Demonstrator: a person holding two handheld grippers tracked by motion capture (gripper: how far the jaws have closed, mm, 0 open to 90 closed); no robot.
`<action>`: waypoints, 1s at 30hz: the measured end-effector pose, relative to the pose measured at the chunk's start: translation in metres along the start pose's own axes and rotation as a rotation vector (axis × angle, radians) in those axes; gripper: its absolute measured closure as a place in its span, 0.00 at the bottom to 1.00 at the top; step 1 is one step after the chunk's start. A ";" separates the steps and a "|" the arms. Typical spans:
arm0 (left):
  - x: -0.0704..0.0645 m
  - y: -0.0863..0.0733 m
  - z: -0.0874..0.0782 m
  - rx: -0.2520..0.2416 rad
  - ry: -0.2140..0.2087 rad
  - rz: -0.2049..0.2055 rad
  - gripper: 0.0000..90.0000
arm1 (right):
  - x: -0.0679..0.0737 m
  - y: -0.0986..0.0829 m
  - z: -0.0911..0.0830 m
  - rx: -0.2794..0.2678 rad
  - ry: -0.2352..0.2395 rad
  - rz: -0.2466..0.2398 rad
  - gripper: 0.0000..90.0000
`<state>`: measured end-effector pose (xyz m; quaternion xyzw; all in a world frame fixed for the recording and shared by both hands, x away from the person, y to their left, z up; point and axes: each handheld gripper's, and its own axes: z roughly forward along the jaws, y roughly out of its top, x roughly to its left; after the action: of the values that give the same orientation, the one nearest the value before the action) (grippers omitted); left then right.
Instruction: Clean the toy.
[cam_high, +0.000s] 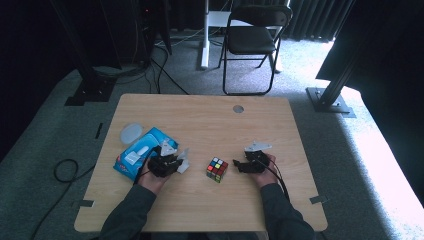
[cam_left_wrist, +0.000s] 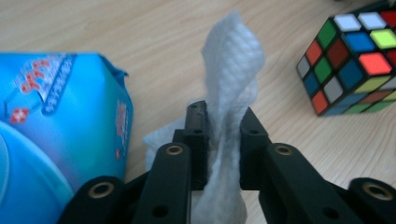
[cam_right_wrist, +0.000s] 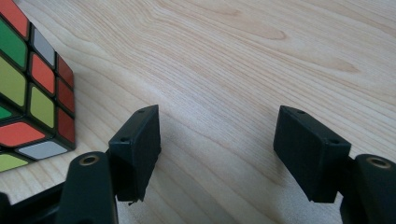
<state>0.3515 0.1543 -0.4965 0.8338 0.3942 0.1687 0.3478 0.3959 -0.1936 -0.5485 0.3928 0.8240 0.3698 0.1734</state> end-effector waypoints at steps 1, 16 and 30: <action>0.000 -0.002 0.001 0.004 0.000 -0.005 0.84 | 0.000 0.000 0.000 0.000 0.000 0.000 0.35; -0.001 -0.012 0.023 0.100 -0.010 -0.004 0.55 | 0.000 0.000 0.000 0.000 0.000 0.000 0.35; 0.002 -0.014 0.025 0.116 0.019 -0.010 0.85 | 0.000 0.000 0.000 0.000 0.000 0.000 0.35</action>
<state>0.3586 0.1510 -0.5238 0.8489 0.4109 0.1516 0.2959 0.3959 -0.1936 -0.5485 0.3927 0.8240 0.3697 0.1735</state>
